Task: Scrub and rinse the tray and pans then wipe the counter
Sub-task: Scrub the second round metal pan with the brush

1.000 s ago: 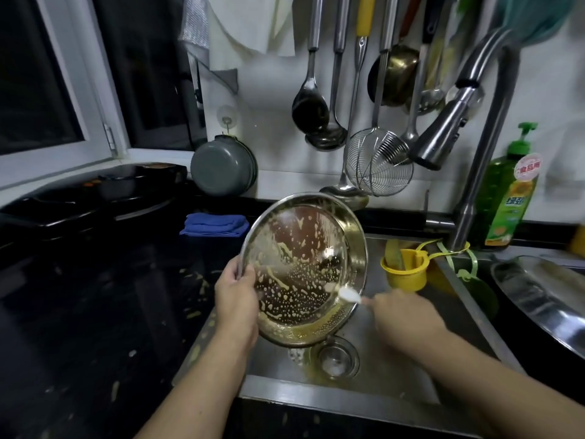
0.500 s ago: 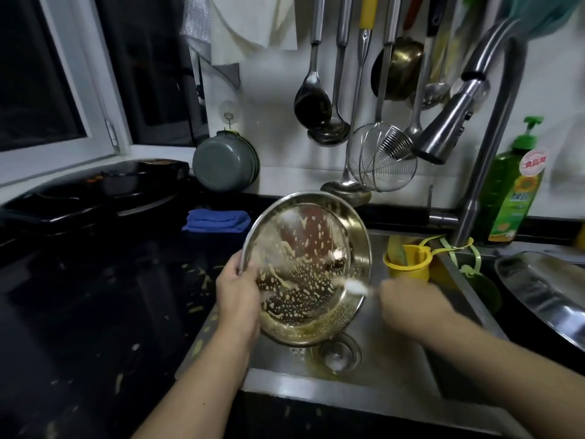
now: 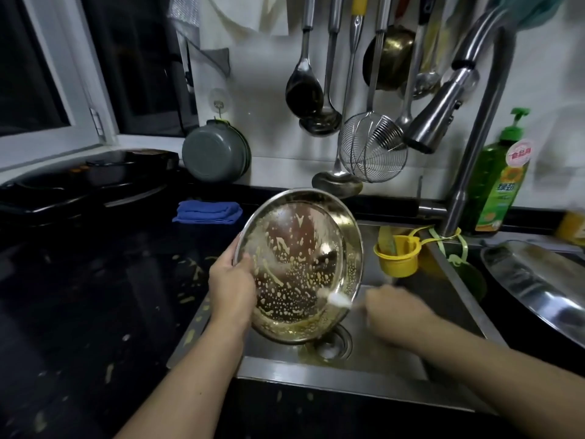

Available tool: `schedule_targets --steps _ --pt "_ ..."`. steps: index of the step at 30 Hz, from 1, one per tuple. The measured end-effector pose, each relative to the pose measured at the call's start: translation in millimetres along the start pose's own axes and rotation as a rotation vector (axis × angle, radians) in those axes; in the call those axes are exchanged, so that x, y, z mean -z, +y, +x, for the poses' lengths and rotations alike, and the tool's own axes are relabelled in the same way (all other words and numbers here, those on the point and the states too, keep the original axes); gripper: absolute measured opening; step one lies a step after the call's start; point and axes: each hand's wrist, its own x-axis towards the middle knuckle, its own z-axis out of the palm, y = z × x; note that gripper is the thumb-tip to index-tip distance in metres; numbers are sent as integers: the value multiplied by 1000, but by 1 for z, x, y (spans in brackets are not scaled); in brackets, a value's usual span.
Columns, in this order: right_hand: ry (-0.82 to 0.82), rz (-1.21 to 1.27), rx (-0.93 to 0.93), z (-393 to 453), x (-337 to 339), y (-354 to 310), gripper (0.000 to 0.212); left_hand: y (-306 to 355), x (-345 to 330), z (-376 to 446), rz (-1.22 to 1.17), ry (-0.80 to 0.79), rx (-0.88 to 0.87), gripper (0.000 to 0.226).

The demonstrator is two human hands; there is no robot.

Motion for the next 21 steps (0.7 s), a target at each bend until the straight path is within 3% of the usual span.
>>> schedule_targets --steps 3,6,9,14,19,21 --pt "316 -285 -99 14 41 14 26 0 -4 -3 83 -58 37 39" --pt "452 -345 25 24 66 5 38 -3 -2 -3 171 -81 31 40" --pt "470 -474 120 26 70 14 47 -5 1 -1 224 -47 34 42" --pt "196 -502 101 13 39 20 28 1 1 -5 258 -14 1 43" --pt "378 -530 99 24 57 15 41 6 -1 -15 341 -40 7 50" --pt "355 -526 84 23 54 19 41 9 -2 -17 348 -38 9 51"
